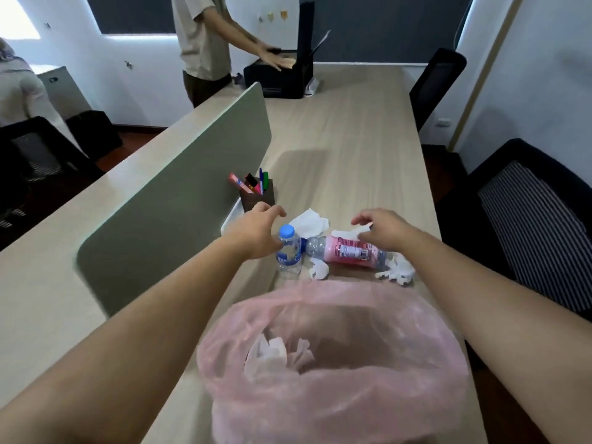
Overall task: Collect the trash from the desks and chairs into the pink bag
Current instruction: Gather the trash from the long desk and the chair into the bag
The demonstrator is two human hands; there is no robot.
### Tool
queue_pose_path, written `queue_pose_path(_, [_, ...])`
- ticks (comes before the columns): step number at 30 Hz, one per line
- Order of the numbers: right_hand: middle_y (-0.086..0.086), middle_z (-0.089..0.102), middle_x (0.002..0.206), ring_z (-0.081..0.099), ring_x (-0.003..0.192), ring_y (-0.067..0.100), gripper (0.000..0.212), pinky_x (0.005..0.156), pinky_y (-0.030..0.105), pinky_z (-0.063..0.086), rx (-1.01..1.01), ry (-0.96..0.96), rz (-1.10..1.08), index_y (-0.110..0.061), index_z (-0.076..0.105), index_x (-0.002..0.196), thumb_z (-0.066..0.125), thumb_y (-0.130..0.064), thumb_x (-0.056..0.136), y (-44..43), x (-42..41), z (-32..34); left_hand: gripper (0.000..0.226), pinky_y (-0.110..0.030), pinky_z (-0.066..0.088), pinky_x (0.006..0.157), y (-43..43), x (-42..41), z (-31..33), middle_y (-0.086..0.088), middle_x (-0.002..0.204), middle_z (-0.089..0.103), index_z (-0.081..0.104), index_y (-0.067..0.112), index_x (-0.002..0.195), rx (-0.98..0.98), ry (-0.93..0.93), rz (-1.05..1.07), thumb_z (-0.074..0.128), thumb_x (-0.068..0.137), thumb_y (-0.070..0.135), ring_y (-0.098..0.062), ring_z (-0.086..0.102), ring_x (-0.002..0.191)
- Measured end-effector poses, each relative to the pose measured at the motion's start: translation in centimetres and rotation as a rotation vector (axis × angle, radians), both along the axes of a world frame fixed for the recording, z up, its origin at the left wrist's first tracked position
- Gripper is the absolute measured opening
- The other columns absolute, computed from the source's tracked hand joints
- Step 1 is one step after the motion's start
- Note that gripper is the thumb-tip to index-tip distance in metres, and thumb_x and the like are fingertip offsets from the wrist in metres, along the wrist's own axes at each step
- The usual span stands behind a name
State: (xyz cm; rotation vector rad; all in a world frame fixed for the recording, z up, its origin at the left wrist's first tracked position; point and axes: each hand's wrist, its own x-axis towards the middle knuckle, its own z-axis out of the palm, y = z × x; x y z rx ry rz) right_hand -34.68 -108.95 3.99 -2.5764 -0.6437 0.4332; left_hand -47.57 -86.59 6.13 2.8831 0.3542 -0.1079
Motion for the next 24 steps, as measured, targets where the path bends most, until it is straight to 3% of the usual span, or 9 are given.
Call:
queue_pose_path(3, [0.007, 0.051, 0.138, 0.051, 0.122, 0.024, 0.058, 0.097, 0.028, 0.041, -0.253, -0.014, 0.105, -0.020, 0.046, 0.137, 0.066, -0.024, 0.084, 1.5, 2.2, -3.5, 0.071, -0.038, 0.049, 0.097, 0.7, 3.4, -2.8, -0.002, 0.144, 0.035, 0.034, 0.032, 0.142, 0.018, 0.106, -0.065, 0.071, 0.081, 0.032, -0.023, 0.052, 0.119])
queue_pose_path(6, [0.005, 0.050, 0.138, 0.049, 0.123, 0.027, 0.072, 0.100, 0.036, 0.043, -0.434, -0.033, 0.148, -0.024, 0.038, 0.141, 0.069, -0.036, 0.077, 2.4, 3.9, -7.3, 0.059, -0.036, 0.053, 0.089, 1.2, 5.2, -5.4, -0.001, 0.135, 0.044, 0.039, 0.034, 0.138, 0.024, 0.129, -0.111, 0.066, 0.085, 0.040, -0.022, 0.055, 0.111])
queue_pose_path(10, [0.005, 0.053, 0.130, 0.050, 0.119, 0.027, 0.073, 0.097, 0.043, 0.037, -0.589, -0.174, 0.156, -0.023, 0.039, 0.136, 0.072, -0.039, 0.073, 2.5, 4.0, -10.5, 0.045, -0.029, 0.049, 0.077, 1.4, 5.9, -6.8, -0.001, 0.115, 0.055, 0.051, 0.032, 0.126, -0.012, 0.066, -0.137, 0.067, 0.085, 0.039, -0.020, 0.055, 0.096])
queue_pose_path(16, [0.006, 0.057, 0.123, 0.055, 0.113, 0.027, 0.061, 0.091, 0.038, 0.042, -0.536, -0.255, 0.129, -0.017, 0.044, 0.127, 0.069, -0.036, 0.075, 2.9, 4.0, -9.9, 0.033, -0.033, 0.050, 0.088, 1.2, 5.4, -5.2, -0.005, 0.112, 0.053, 0.061, 0.020, 0.118, -0.065, -0.033, -0.089, 0.068, 0.086, 0.027, -0.021, 0.054, 0.099])
queue_pose_path(20, [0.006, 0.062, 0.113, 0.060, 0.104, 0.028, 0.055, 0.079, 0.031, 0.047, -0.354, -0.163, 0.055, -0.017, 0.050, 0.119, 0.069, -0.040, 0.073, 1.3, 3.4, -4.8, 0.032, -0.034, 0.046, 0.089, 0.8, 4.1, -1.3, -0.006, 0.111, 0.059, 0.063, 0.017, 0.114, -0.092, -0.178, -0.057, 0.069, 0.085, 0.027, -0.022, 0.056, 0.102])
queue_pose_path(24, [0.003, 0.065, 0.101, 0.061, 0.088, 0.023, 0.044, 0.074, 0.028, 0.049, -0.155, -0.029, 0.044, -0.023, 0.060, 0.106, 0.073, -0.041, 0.069, -2.4, 2.3, 3.3, 0.028, -0.025, 0.045, 0.084, -0.3, 1.6, 6.2, -0.002, 0.102, 0.067, 0.067, 0.017, 0.109, -0.228, -0.325, 0.012, 0.069, 0.085, 0.030, -0.019, 0.061, 0.093])
